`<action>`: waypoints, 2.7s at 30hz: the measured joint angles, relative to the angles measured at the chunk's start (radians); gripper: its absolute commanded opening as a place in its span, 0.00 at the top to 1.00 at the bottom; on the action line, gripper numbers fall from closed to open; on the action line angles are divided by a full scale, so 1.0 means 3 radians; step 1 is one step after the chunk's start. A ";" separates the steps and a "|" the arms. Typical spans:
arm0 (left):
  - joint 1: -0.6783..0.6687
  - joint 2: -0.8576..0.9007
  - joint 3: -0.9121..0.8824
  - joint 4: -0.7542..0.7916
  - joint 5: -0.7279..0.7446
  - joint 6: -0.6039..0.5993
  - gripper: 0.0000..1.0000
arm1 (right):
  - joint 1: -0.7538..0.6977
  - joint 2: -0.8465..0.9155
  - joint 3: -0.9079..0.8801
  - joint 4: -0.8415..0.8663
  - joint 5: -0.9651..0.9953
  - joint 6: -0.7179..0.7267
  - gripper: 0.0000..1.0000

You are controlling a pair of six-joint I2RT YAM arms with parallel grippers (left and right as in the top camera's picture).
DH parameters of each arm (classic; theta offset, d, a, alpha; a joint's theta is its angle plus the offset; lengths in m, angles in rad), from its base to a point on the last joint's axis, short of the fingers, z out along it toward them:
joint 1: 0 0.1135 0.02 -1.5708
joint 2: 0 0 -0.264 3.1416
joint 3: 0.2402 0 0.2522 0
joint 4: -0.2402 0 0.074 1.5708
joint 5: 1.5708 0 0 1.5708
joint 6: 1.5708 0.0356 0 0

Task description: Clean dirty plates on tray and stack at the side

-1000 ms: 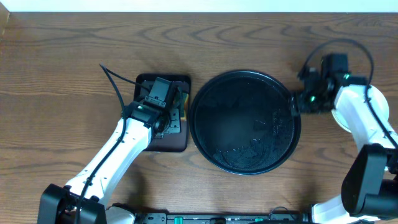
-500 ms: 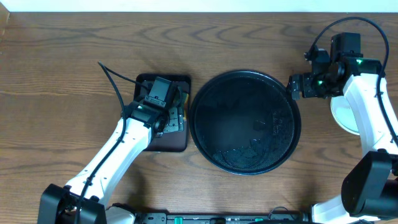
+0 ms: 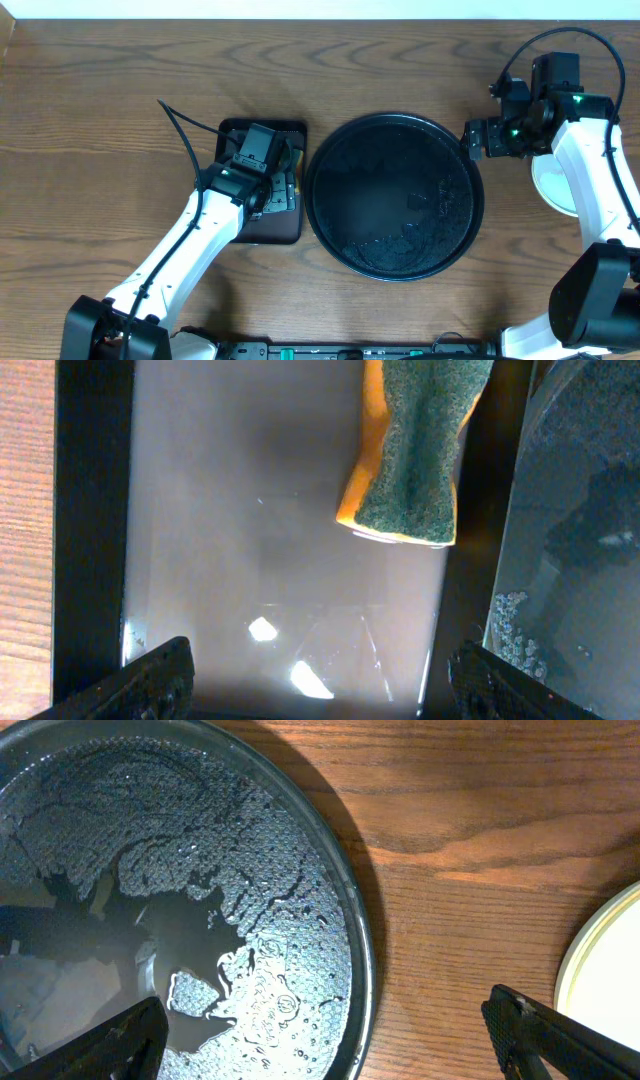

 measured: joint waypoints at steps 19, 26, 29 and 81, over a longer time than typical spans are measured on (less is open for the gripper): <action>0.0000 0.0000 0.0000 0.0000 -0.0001 0.0000 0.17 | 0.0515 -0.2206 -0.0006 0.0167 0.0146 -0.0095 0.01; 0.0000 0.0000 0.0003 -0.0001 -0.0005 0.0000 0.17 | 0.0487 -0.3611 -0.0841 0.1294 0.0202 -0.0271 0.01; 0.0000 0.0000 0.0003 0.0000 -0.0013 0.0000 0.17 | 0.0455 -0.4384 -0.1773 0.2026 0.0201 -0.0295 0.01; 0.0000 0.0000 0.0003 -0.0003 -0.0024 0.0000 0.17 | 0.0434 -0.5664 -0.4645 0.2988 0.0154 0.0000 0.01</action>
